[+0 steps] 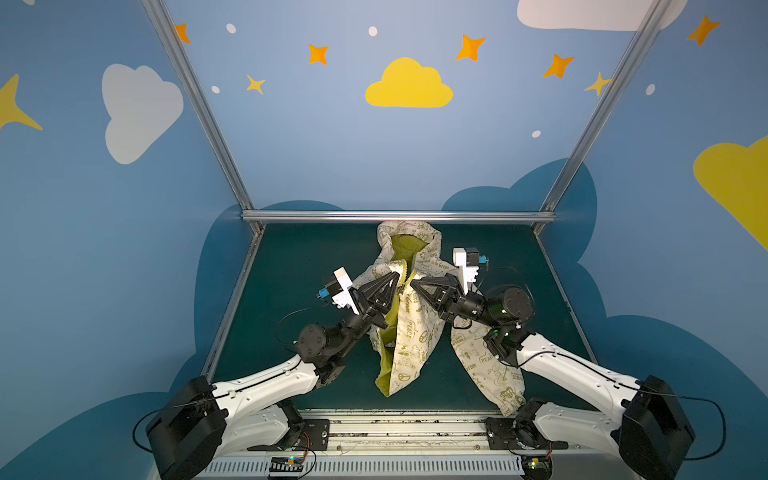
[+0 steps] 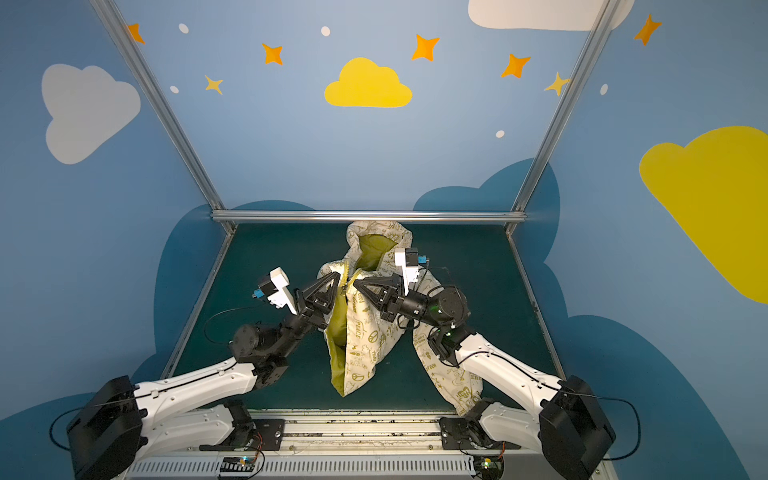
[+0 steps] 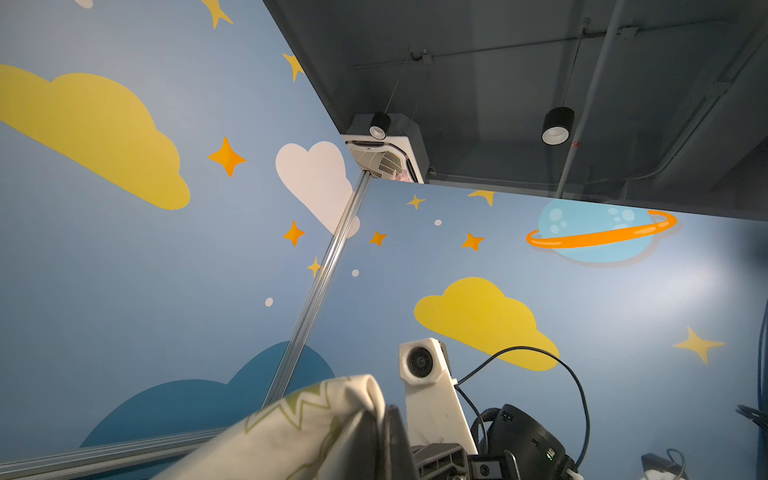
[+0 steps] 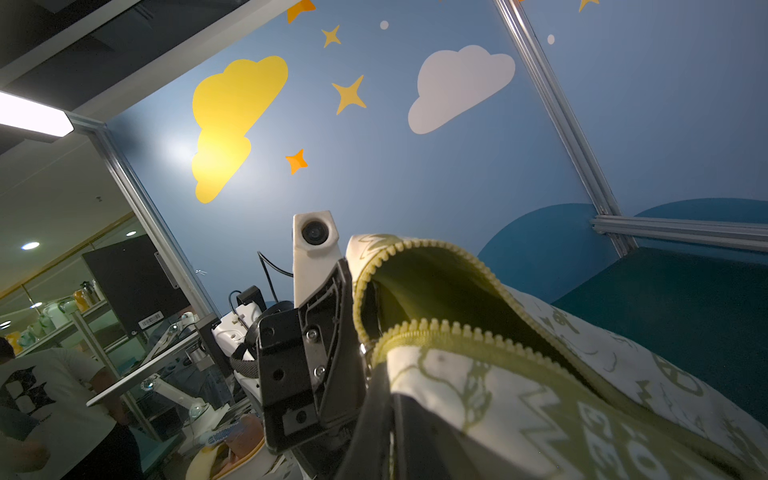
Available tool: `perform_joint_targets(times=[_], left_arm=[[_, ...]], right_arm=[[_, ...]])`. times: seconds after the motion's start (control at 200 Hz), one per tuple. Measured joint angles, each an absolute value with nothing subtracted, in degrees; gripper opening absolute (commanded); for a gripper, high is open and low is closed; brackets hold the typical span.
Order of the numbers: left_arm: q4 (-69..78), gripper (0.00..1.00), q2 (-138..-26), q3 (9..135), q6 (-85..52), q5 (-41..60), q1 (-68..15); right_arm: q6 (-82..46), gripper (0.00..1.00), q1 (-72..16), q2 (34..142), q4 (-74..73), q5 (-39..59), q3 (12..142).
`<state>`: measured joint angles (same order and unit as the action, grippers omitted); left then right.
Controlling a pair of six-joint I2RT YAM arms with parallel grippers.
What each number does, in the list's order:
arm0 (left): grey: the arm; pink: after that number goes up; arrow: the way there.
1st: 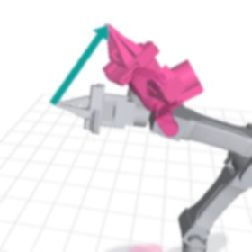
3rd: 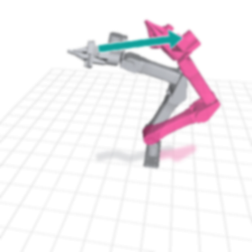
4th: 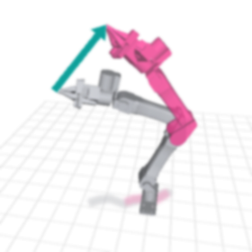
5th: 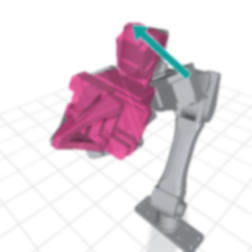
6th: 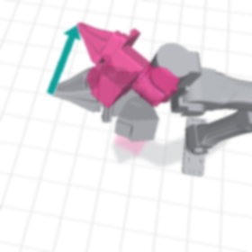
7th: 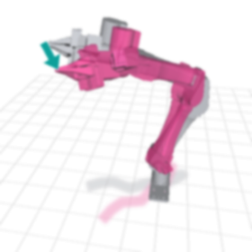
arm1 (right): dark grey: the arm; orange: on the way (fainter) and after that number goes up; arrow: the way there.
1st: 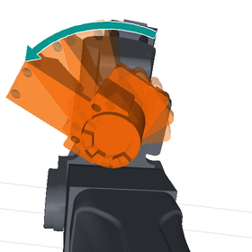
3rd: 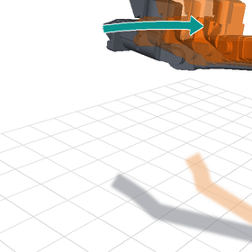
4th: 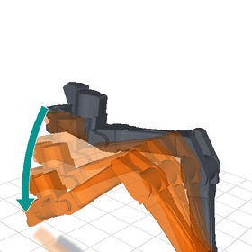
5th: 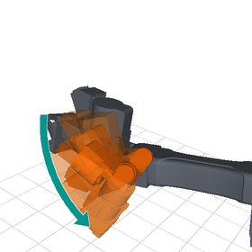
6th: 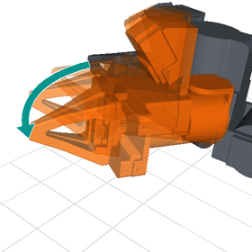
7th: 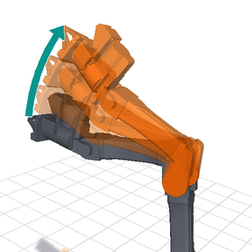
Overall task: Zip up the jacket
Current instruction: 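Press the two zipper edges together between the left and right grippers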
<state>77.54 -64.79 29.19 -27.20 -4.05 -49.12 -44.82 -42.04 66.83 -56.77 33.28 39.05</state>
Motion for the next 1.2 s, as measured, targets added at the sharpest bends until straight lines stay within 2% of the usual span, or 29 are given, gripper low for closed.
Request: perform_joint_targets(times=[0.676, 1.202], left_arm=[[78.1, 0.03, -66.8, 30.1, -26.2, -5.3, -49.5], [78.0, 0.03, -66.8, 30.1, -16.2, -9.5, -52.3]], right_arm=[[-46.6, 0.0, -41.9, 64.8, -56.7, 31.9, 38.8], [-47.6, 0.0, -41.9, 63.7, -57.0, 29.8, 37.0]])
